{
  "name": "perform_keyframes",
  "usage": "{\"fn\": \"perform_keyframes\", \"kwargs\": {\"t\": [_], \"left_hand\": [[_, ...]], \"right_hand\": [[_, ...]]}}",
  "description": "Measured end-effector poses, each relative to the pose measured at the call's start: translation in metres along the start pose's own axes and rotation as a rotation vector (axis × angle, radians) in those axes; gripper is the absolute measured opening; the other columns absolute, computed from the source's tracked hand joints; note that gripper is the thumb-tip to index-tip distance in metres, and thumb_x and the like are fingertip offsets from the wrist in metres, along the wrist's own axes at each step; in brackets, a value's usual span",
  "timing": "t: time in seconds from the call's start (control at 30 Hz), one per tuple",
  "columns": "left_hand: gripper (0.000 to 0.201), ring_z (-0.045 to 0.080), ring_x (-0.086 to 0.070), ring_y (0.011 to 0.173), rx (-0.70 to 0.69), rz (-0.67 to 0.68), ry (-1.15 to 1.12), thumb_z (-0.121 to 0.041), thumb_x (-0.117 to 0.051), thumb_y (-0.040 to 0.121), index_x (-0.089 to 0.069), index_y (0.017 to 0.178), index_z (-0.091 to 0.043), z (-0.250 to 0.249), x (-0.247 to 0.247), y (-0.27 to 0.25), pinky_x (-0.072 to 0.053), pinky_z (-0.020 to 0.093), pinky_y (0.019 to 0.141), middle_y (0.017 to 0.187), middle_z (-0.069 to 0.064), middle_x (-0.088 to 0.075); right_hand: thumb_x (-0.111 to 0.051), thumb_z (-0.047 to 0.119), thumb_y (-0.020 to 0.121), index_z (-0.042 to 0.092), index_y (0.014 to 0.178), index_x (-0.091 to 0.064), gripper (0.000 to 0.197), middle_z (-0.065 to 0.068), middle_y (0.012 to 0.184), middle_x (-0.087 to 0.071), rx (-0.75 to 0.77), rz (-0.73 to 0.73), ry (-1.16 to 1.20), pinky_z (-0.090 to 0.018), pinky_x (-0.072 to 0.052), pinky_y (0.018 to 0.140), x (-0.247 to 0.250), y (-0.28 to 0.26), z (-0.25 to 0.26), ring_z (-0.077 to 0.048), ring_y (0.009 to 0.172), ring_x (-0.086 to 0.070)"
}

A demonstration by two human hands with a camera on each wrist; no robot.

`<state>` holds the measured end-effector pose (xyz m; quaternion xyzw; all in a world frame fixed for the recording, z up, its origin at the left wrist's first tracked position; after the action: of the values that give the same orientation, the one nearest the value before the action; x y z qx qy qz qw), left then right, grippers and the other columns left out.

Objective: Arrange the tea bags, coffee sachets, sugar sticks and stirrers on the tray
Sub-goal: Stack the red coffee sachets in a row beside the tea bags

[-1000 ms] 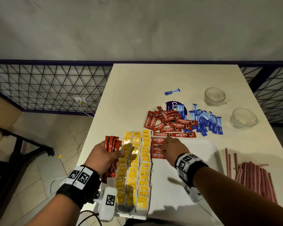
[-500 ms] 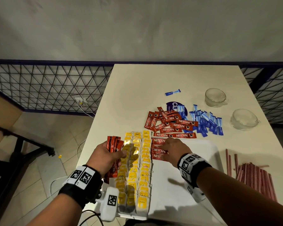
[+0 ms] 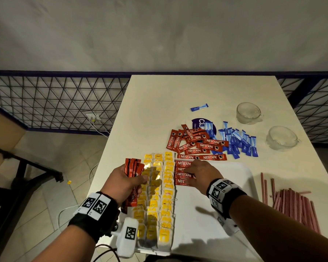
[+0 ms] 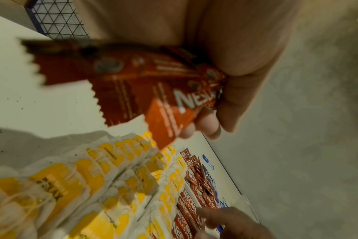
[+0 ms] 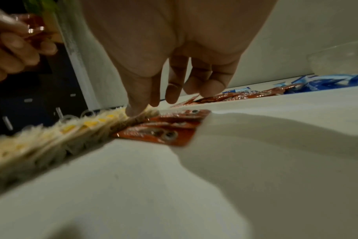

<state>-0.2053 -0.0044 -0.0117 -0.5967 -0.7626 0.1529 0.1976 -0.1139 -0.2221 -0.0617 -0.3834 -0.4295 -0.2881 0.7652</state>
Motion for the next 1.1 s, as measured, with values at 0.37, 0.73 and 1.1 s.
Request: {"fn": "perform_keyframes", "kwargs": {"t": [0.37, 0.73, 1.1], "left_hand": [[0.048, 0.025, -0.06, 0.048, -0.006, 0.282, 0.007, -0.026, -0.088, 0.048, -0.067, 0.09, -0.016, -0.016, -0.064, -0.011, -0.052, 0.031, 0.054, 0.066, 0.015, -0.064], [0.027, 0.022, -0.063, 0.054, -0.009, 0.279, 0.053, -0.008, -0.079, 0.077, -0.063, 0.098, -0.007, -0.021, -0.065, -0.01, -0.049, 0.026, 0.049, 0.067, 0.006, -0.068], [0.014, 0.021, -0.057, 0.047, -0.044, 0.058, 0.067, -0.006, -0.073, 0.083, -0.064, 0.093, -0.007, -0.018, -0.044, 0.001, -0.044, 0.026, 0.044, 0.084, 0.02, -0.073]], "right_hand": [[-0.07, 0.033, 0.084, 0.025, 0.075, -0.065, 0.013, 0.005, 0.069, -0.063, 0.068, -0.046, 0.855, -0.029, -0.049, 0.062, 0.052, -0.019, 0.075, -0.007, 0.06, -0.057], [-0.063, 0.018, 0.091, 0.014, 0.081, -0.062, 0.011, 0.006, 0.059, -0.061, -0.172, -0.221, 1.139, -0.027, -0.043, 0.054, 0.054, -0.05, 0.007, -0.013, 0.054, -0.048], [-0.066, 0.014, 0.088, 0.011, 0.082, -0.07, 0.008, 0.003, 0.051, -0.053, -0.472, -0.095, 1.094, -0.026, -0.038, 0.049, 0.004, -0.069, -0.063, -0.014, 0.049, -0.042]]}}
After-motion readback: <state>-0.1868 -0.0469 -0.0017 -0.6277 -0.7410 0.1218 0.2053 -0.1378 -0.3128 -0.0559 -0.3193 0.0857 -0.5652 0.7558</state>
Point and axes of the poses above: each hand's wrist, its own y-axis towards the middle knuckle, its own x-axis out of the back of the hand, z = x × y, the point moved 9 cm from there along y, towards the middle knuckle
